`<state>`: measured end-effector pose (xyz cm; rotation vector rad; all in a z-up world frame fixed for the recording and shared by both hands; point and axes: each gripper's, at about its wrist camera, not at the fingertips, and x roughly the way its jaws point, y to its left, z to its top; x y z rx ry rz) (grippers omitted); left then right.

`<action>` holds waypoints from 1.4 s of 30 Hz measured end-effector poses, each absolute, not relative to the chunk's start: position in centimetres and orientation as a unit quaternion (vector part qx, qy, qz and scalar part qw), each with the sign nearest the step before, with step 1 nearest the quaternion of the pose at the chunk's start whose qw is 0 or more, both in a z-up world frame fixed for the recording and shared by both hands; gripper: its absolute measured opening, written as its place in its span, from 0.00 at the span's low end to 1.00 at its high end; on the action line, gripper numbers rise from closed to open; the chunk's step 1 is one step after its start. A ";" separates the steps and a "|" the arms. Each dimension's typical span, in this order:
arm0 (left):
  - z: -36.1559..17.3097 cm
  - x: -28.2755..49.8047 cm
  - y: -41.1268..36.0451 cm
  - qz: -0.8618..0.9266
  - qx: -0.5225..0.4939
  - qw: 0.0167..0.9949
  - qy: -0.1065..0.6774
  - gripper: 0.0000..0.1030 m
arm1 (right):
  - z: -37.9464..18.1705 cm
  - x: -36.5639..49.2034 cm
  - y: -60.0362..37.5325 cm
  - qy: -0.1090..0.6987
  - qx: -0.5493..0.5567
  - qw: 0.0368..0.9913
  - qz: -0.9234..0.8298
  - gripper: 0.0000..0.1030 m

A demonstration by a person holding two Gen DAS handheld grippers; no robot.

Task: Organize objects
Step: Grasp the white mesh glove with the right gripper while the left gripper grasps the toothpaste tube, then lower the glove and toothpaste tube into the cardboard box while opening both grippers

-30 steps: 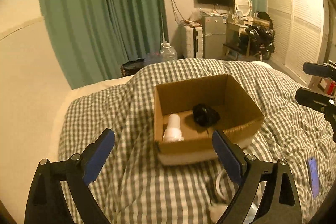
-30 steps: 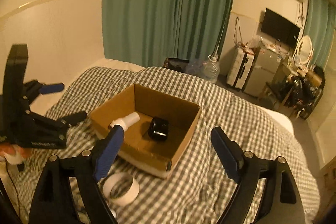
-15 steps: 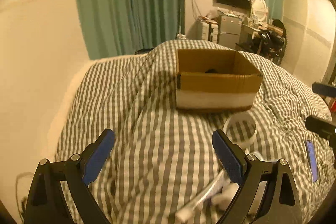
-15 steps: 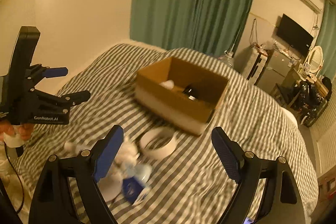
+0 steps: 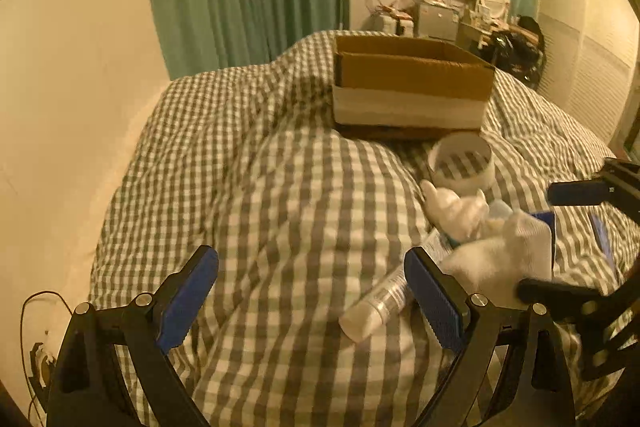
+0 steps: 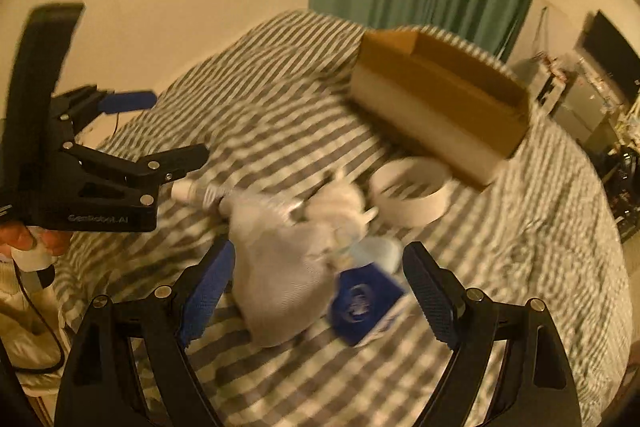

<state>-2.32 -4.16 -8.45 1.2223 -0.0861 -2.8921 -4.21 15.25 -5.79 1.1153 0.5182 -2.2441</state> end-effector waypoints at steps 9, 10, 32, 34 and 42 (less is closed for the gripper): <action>-8.8 -2.4 -4.3 -0.919 0.394 -0.005 -0.025 0.94 | -8.7 -4.0 14.4 0.204 0.443 0.318 -0.813 0.59; -8.8 -2.4 -4.3 -0.919 0.394 -0.006 -0.025 0.94 | -8.6 -4.0 14.4 0.205 0.441 0.319 -0.813 0.55; -12.6 -3.9 2.8 -0.893 0.429 -0.100 -0.090 0.44 | -3.0 -6.9 22.5 0.117 0.392 0.241 -0.880 0.52; -12.6 -3.7 2.8 -0.894 0.426 -0.102 -0.100 0.33 | -2.9 -6.9 22.8 0.114 0.392 0.241 -0.880 0.52; -11.4 -2.9 1.5 -0.895 0.423 -0.114 -0.082 0.15 | -2.7 -6.8 23.2 0.107 0.388 0.241 -0.883 0.52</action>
